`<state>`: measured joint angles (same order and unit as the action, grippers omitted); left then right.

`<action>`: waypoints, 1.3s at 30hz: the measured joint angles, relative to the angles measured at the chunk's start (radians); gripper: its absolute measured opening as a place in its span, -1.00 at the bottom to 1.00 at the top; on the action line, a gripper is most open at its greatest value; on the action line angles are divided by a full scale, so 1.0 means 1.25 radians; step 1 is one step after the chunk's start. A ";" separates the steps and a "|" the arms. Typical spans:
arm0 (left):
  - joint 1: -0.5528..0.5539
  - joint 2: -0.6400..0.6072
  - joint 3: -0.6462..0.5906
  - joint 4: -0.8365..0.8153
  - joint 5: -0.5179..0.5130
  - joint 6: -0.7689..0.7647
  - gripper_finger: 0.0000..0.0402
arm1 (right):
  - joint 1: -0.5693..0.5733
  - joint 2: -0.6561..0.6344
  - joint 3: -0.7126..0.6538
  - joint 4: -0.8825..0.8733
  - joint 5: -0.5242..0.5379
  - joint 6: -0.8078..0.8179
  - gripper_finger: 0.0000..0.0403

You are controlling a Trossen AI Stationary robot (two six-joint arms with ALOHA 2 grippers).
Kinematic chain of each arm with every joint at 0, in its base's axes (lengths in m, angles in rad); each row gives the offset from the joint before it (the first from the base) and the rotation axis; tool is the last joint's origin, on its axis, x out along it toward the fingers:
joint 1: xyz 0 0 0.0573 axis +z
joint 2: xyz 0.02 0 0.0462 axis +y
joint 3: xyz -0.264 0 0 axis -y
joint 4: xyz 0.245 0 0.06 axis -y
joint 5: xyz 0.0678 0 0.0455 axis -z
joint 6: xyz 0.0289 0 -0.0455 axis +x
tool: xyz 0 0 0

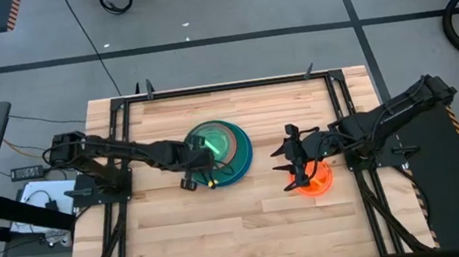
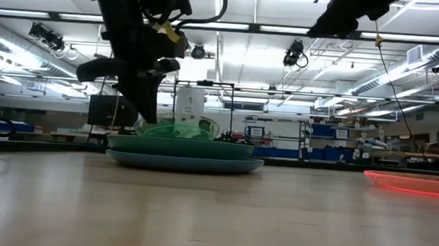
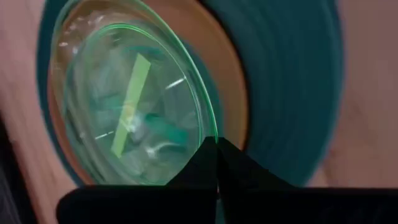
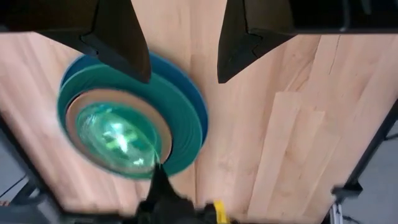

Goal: Stack plastic plates
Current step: Stack the transparent light green plate on top of the transparent light blue plate, then stack the transparent orange plate on top of the transparent light green plate

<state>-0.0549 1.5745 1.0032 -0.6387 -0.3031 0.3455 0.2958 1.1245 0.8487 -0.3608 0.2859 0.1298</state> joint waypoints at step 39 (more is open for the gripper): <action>-0.105 0.002 -0.018 0.039 0.009 -0.373 -0.43 | 0.195 0.320 -0.018 -0.222 0.043 0.459 0.07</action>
<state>-0.1856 1.5776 0.9802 -0.5903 -0.2920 -0.1211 0.5395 1.5251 0.8265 -0.6382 0.3392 0.7040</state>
